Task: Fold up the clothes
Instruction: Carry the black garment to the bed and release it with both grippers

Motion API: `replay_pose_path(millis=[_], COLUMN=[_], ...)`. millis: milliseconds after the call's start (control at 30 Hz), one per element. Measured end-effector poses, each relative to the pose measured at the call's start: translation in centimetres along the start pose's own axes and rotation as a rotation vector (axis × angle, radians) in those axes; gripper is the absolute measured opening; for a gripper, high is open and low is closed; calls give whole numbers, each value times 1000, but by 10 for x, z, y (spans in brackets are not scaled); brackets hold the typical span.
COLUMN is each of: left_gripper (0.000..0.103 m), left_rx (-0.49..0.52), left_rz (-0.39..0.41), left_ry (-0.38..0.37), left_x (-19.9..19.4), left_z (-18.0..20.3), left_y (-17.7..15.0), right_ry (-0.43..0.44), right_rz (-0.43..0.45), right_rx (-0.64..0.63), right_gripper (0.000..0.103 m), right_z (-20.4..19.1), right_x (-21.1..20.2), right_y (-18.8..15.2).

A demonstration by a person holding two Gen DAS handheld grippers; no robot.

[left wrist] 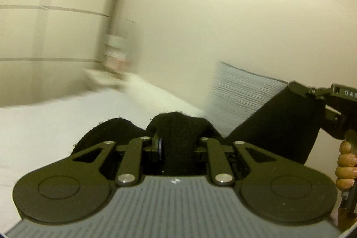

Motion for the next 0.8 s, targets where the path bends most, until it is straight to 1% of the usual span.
replay_pose_path(millis=[33,100,167,200,267,300,333,367,400,433,500,533,567,600,633,667,733,800], left_gripper=[15,15,15,15,17,23,27,31,38,37,34,34,34,34,34,34,36,37], left_rx=[2,6,-7,-16,-31,-49,-94,-151,-214,-265,-351,-387,-421,-449,-471,-491,-502,-489], left_rz=[7,13,7,-7,-43,-78,-136,-201,-277,-337,-437,-477,-512,-538,-558,-577,-612,-641], left_ry=[59,174,283,334,430,478,523,565,611,644,694,714,732,742,746,747,742,742], left_x=[-21,-59,-93,-108,-136,-146,-151,-154,-159,-165,-180,-189,-200,-211,-218,-221,-226,-233], left_z=[-27,-77,-123,-144,-185,-204,-225,-245,-267,-282,-307,-314,-316,-318,-315,-315,-310,-312], left_y=[6,19,28,27,20,12,-3,-21,-42,-63,-105,-123,-142,-157,-170,-179,-191,-205], right_ry=[35,107,153,173,172,171,136,100,62,8,-102,-128,-152,-178,-199,-206,-199,-192], right_rz=[-29,-98,-168,-205,-306,-356,-459,-564,-668,-750,-911,-945,-975,-1007,-1033,-1053,-1071,-1077], right_rx=[17,42,54,68,68,67,60,52,44,13,-50,-101,-153,-203,-246,-282,-299,-313], right_gripper=[9,9,9,9,10,11,23,41,49,53,53,57,71,74,74,74,74,74], right_z=[-19,-57,-106,-136,-158,-168,-177,-187,-196,-201,-212,-216,-220,-216,-216,-224,-231,-238], right_x=[22,77,121,137,174,192,207,221,235,236,237,231,224,220,218,212,196,187], right_y=[-10,-42,-68,-84,-126,-148,-179,-210,-242,-268,-321,-339,-357,-368,-375,-387,-394,-400])
Point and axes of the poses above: each gripper's, at about its wrist camera, not at the fingertips, and x roughly the way its jaws point, z to its right, y to its top, the point moved 3 cm from there along x, roughly the way its jaws point, and after that the axes turned 3 degrees about -y, right-handed, at the moved point
